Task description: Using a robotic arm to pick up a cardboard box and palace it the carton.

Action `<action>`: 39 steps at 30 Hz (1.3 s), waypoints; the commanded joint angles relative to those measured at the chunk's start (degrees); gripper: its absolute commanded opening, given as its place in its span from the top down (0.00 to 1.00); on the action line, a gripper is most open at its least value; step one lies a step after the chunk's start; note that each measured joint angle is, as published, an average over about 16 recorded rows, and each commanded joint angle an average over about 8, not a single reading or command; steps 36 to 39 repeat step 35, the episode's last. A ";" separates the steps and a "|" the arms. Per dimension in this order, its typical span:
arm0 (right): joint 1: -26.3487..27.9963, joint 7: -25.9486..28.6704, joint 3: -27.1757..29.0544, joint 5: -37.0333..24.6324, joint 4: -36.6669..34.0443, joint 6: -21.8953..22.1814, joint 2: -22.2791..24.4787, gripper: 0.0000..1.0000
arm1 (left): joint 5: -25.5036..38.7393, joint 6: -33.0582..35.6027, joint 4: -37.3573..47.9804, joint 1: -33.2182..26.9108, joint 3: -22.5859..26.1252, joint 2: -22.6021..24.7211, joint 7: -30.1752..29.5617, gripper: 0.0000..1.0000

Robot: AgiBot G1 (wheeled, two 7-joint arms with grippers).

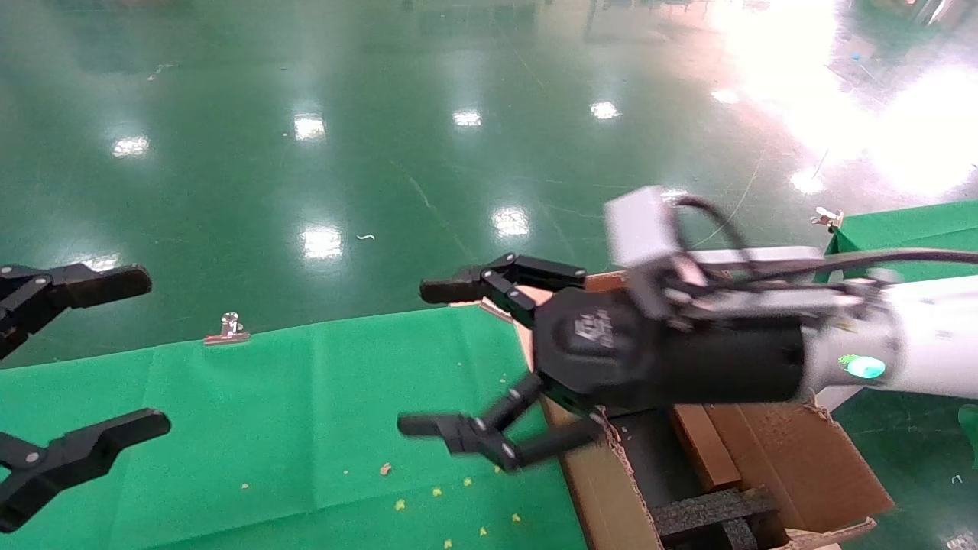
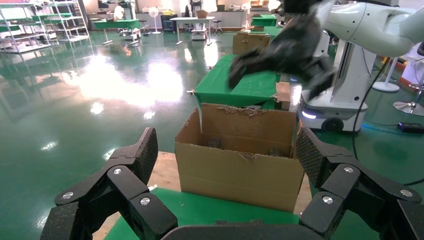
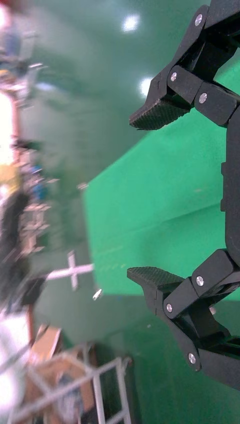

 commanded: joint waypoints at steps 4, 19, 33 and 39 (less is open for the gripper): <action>-3.49 -5.80 7.74 4.78 -0.33 -6.98 -0.47 0.00 | 0.00 -0.01 0.01 0.01 0.00 0.00 0.00 0.00; -3.29 -5.34 7.09 4.47 -0.36 -6.48 -0.48 0.00 | -0.01 -0.01 0.01 0.01 -0.01 -0.01 0.00 0.00; -2.75 -4.77 5.85 3.69 -0.32 -5.39 -0.38 0.00 | -0.01 -0.01 0.01 0.01 -0.01 -0.01 0.00 0.00; -2.73 -4.74 5.80 3.66 -0.31 -5.34 -0.38 0.00 | 0.00 -0.01 0.01 0.01 -0.01 -0.01 0.00 0.00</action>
